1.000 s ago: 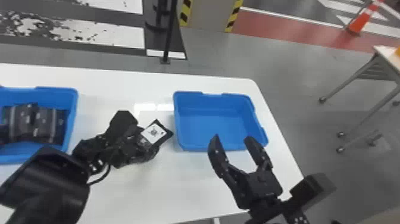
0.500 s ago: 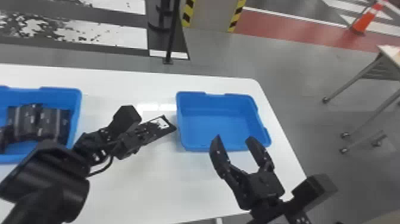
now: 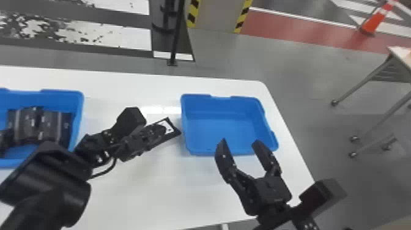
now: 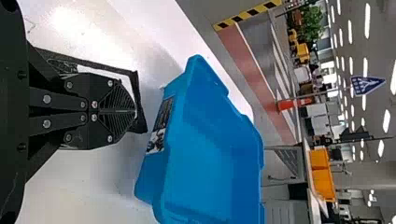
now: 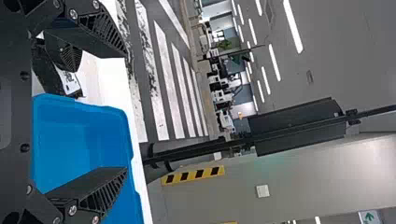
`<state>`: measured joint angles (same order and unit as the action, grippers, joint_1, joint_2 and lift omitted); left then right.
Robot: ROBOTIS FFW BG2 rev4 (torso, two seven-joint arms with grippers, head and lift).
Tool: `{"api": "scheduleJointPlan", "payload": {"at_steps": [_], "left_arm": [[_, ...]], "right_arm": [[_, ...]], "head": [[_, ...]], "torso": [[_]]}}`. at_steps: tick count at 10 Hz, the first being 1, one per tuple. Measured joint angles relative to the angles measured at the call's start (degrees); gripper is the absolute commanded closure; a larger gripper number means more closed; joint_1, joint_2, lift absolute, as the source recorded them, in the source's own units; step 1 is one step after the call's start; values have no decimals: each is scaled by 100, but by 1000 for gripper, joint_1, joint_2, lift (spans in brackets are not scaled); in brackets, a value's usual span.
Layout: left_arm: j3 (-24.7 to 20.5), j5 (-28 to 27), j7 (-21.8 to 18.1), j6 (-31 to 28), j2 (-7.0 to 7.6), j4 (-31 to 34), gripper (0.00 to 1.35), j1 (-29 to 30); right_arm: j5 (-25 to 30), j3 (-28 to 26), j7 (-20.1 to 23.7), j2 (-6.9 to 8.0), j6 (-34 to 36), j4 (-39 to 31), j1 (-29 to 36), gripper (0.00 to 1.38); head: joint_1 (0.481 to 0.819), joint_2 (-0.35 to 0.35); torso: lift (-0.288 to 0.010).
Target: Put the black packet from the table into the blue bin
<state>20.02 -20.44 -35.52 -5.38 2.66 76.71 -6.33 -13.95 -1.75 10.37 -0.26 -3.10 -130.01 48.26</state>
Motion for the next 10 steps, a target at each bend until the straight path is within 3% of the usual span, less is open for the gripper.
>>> {"api": "scheduleJointPlan", "payload": {"at_steps": [1,2,3,4,8,10], "left_arm": [[-25,9,7,42,-5,0,1095,5],[-82,31,31,170,-22,0,585,34],[-187,45,45,357,-54,0,217,79],[-246,57,36,400,-80,0,125,104],[245,176,8,-844,-15,0,116,-105],[330,174,94,-1060,-6,0,117,-205]], "right_arm": [[-9,3,0,0,0,7,-2,154],[-18,4,1,0,0,13,-4,154],[-25,4,8,0,0,18,-10,154],[-38,5,15,0,0,27,-16,154],[-75,17,44,0,0,73,-51,154],[-100,28,49,0,-3,85,-62,154]], "head": [[695,-301],[695,-300],[695,-297],[695,-294],[695,-305],[695,-305]], "torso": [[-110],[-110],[-110],[-110],[-110],[-110]]}}
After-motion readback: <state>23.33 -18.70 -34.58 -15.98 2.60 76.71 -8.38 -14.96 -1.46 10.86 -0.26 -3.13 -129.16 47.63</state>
